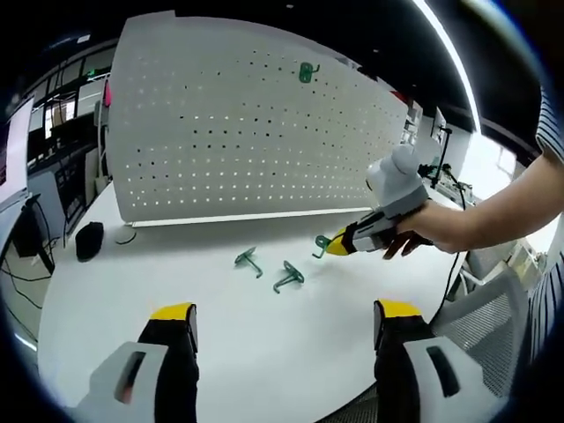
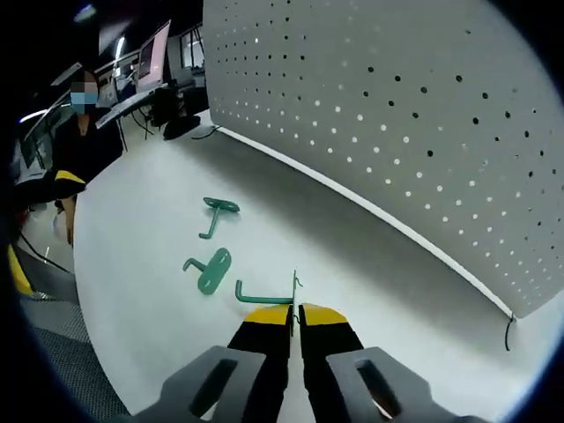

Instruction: Insert the hook assembly into the mounting plate slot until the hook locks in place.

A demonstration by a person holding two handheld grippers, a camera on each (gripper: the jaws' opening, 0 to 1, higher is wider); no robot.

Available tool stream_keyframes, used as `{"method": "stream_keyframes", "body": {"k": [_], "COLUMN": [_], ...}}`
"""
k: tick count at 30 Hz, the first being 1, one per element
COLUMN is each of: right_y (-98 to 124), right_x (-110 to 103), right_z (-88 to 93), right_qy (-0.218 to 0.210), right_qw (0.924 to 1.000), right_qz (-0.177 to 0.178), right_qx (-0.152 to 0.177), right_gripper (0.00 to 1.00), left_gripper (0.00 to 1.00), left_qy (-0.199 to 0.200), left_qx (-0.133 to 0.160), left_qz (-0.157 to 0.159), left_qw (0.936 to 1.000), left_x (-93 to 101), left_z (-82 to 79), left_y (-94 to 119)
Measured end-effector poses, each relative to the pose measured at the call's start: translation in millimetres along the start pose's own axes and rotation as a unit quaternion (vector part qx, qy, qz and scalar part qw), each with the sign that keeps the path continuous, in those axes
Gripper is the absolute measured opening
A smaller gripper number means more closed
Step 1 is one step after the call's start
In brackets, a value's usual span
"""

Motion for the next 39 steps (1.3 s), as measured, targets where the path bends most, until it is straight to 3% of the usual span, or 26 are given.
{"method": "stream_keyframes", "body": {"k": [8,17,20,22,24,26,31,39], "right_y": [11.7,35.5,47.7,57.0,65.4,73.3,88.2,103.5], "right_x": [-4.9,-16.2,-21.2,-30.2,-31.7,-39.1,-52.5,-67.1], "right_z": [-19.1,-49.8,-66.2,-76.7,-83.4,-90.9,-95.1,-89.9], "right_qy": [-0.009,-0.037,-0.041,-0.051,-0.032,-0.042,-0.068,-0.103], "right_qw": [0.9992,0.9931,0.9857,0.9783,0.9764,0.9693,0.9614,0.9515], "right_qz": [-0.002,-0.021,-0.030,-0.057,-0.046,-0.065,-0.090,-0.119], "right_qx": [0.040,0.109,0.161,0.193,0.209,0.233,0.251,0.264], "right_gripper": [0.01,0.01,0.00,0.00,0.00,0.00,0.00,0.00], "left_gripper": [0.84,0.85,0.83,0.82,0.80,0.77,0.76,0.69], "left_qy": [0.001,-0.002,0.008,0.022,0.040,0.052,0.077,0.093], "left_qx": [0.006,0.035,0.040,0.045,0.050,0.056,0.076,0.091], "left_qz": [0.003,0.011,0.023,0.033,0.048,0.055,0.073,0.101], "left_qw": [1.0000,0.9993,0.9989,0.9982,0.9968,0.9956,0.9914,0.9863], "left_x": [-2.8,-6.9,-6.0,-4.9,-2.1,-2.0,1.0,9.1], "left_z": [-9.8,-45.2,-55.2,-62.8,-70.1,-76.8,-98.4,-119.2], "left_y": [0.1,-3.3,-6.2,-8.2,-9.9,-10.6,-13.1,-19.1]}}
Point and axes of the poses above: the point that each gripper's makers call its tool centre point, and the gripper's own axes: y roughly backward along the fingers, x roughly to its right, z roughly out of its underside, the point moved 3 cm from there along y, roughly backward along the fingers, and after that the axes turned 14 degrees about -y, right-handed, at the moved point
